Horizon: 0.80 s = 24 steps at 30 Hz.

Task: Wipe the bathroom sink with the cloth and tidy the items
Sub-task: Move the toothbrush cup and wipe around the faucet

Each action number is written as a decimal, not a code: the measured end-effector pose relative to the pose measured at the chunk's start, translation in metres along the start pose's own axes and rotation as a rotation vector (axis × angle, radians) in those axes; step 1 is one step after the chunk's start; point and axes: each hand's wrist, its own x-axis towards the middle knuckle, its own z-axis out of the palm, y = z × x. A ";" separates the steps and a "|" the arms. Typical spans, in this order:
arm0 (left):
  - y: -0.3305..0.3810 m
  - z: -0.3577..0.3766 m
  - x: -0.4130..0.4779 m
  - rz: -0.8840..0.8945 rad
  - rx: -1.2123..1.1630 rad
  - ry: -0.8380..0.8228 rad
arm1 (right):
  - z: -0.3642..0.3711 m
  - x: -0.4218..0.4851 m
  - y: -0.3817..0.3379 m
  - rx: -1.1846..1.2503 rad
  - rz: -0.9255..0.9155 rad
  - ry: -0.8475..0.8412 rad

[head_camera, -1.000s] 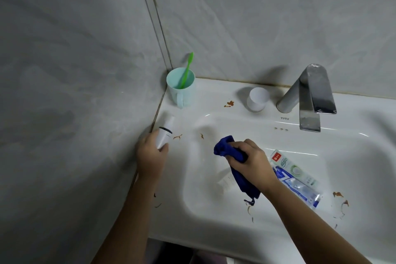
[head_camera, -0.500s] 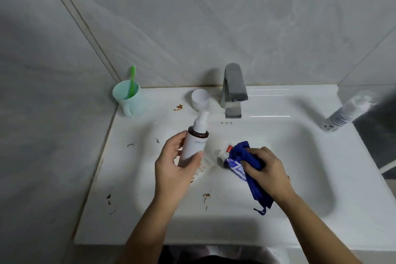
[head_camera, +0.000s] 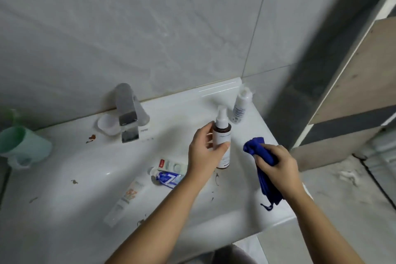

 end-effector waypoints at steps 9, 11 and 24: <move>-0.013 0.104 0.030 -0.008 0.029 -0.184 | -0.056 0.023 0.058 -0.071 0.128 0.179; -0.019 0.118 0.035 -0.004 0.060 -0.187 | -0.062 0.025 0.064 -0.087 0.128 0.181; -0.042 0.142 0.035 0.075 0.188 -0.206 | -0.070 0.014 0.069 -0.139 0.121 0.191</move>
